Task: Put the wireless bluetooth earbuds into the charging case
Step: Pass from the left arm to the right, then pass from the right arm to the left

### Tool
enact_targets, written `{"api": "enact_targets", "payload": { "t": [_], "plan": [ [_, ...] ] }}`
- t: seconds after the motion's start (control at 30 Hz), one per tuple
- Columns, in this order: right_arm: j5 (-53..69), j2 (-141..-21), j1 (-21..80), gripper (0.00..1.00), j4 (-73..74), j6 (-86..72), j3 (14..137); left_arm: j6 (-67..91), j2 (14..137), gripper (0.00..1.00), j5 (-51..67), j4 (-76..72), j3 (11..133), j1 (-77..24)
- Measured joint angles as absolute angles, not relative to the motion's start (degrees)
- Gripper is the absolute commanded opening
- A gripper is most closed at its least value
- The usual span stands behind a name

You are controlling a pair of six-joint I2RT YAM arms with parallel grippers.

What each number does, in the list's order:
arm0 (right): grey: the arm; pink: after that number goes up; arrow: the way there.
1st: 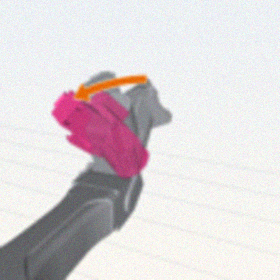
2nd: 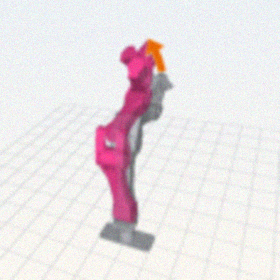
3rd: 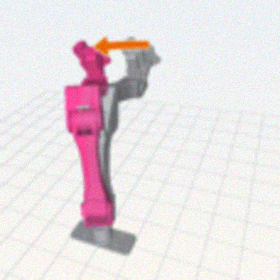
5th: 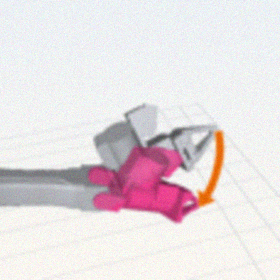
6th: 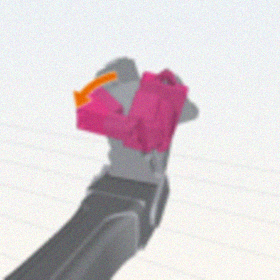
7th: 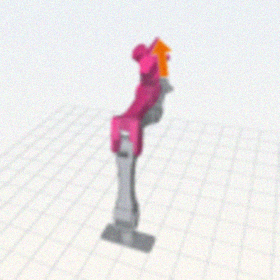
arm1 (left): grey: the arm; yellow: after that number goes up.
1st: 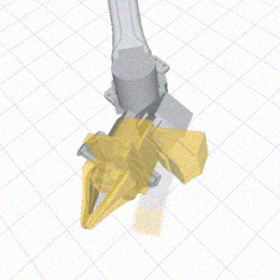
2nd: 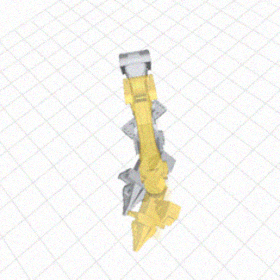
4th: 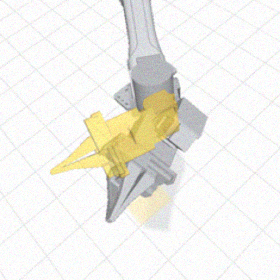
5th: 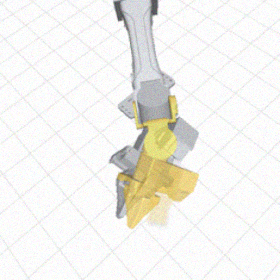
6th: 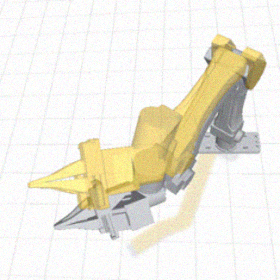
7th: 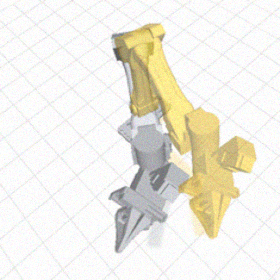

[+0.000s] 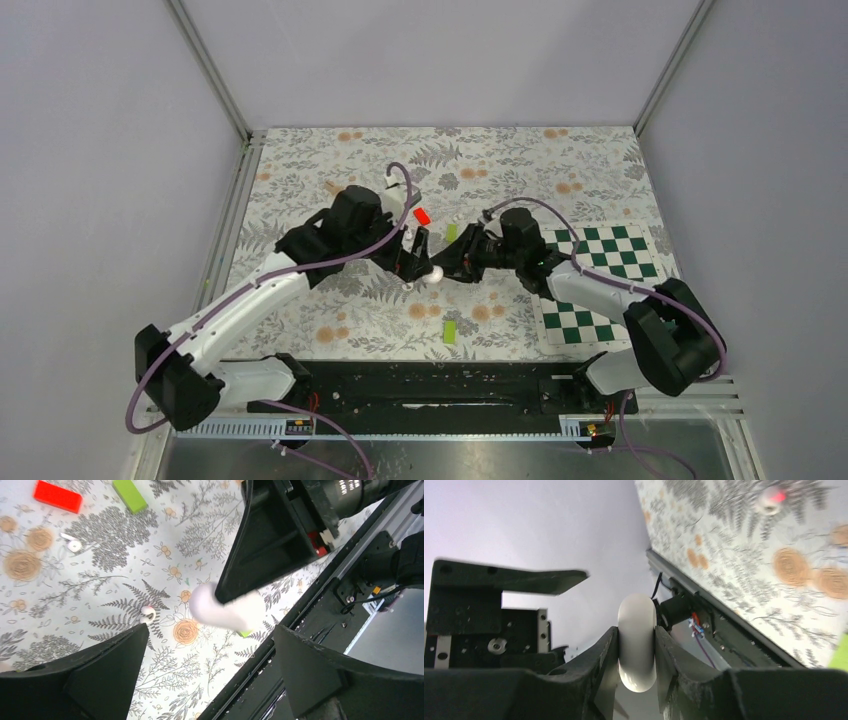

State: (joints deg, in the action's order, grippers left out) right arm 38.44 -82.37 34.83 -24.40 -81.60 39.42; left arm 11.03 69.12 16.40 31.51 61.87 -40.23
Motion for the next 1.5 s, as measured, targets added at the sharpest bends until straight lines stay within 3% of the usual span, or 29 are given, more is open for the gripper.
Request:
{"api": "enact_targets", "payload": {
  "t": [0.17,0.33,0.6,0.7,1.03,1.33,1.5],
  "plan": [
    [32.6,-76.49,31.97,0.0,-15.99,-78.04,37.76,12.12,62.85,0.98,14.22,33.58,62.67,-40.21],
    [27.97,-73.28,31.77,0.0,-10.26,-75.7,37.76,15.97,57.69,0.84,12.16,31.53,61.73,-40.14],
    [26.22,-73.12,31.75,0.0,-6.72,-76.47,37.76,15.55,60.95,0.81,6.9,26.89,53.34,-43.13],
    [26.57,-72.84,31.57,0.0,-6.72,-77.52,37.76,11.99,59.68,0.76,3.79,24.25,49.89,-46.74],
    [28.99,-69.54,30.09,0.0,-9.06,-84.33,37.74,-10.79,42.26,0.78,-4.97,1.15,29.95,-60.6],
    [31.75,-69.54,30.04,0.0,-14.15,-89.67,37.71,-25.96,47.24,0.74,-17.21,-18.83,25.76,-70.63],
    [32.84,-69.56,30.04,0.0,-14.41,-90.37,37.71,-30.98,51.57,0.71,-21.15,-26.85,24.82,-71.4]
  ]
}}
